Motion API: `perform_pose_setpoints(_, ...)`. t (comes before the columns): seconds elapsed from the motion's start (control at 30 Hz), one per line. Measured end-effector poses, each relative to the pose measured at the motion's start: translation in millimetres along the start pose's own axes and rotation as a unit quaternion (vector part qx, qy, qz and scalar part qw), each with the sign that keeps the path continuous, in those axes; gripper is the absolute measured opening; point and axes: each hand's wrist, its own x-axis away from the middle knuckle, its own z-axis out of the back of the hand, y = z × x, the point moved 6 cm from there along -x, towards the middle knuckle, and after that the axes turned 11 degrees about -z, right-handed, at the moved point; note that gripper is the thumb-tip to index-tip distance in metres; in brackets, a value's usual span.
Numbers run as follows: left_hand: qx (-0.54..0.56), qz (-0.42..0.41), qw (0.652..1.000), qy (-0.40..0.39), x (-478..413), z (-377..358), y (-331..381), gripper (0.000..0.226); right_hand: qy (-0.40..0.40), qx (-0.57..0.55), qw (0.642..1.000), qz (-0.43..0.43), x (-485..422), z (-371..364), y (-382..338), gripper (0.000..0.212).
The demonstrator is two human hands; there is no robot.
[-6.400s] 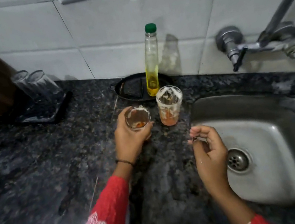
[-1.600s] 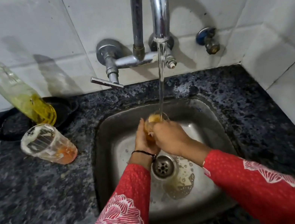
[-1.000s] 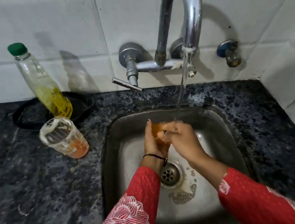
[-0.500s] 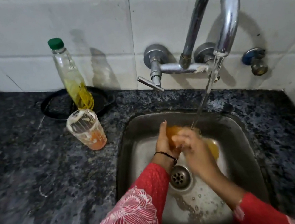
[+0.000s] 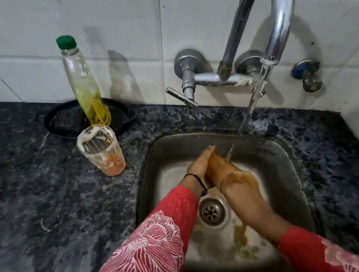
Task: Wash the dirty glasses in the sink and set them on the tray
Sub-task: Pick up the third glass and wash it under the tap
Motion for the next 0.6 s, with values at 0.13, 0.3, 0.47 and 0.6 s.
perform_pose_setpoints(0.13,0.032,-0.002,0.999,-0.004,7,2,-3,0.074,-0.022,-0.180,0.978,-0.108,-10,0,12,0.024)
perform_pose_setpoints(0.3,0.084,-0.007,0.996,-0.013,10,-4,-7,0.040,-0.016,-0.652,0.694,-0.306,-15,-18,-6,0.051)
perform_pose_setpoints(0.47,0.031,0.024,0.999,0.025,0,12,-7,0.080,-0.103,0.136,0.985,0.027,-6,-38,9,0.034)
perform_pose_setpoints(0.6,0.106,-0.006,0.994,-0.011,12,10,-8,0.055,-0.012,-0.058,0.998,-0.014,-12,-11,4,0.026)
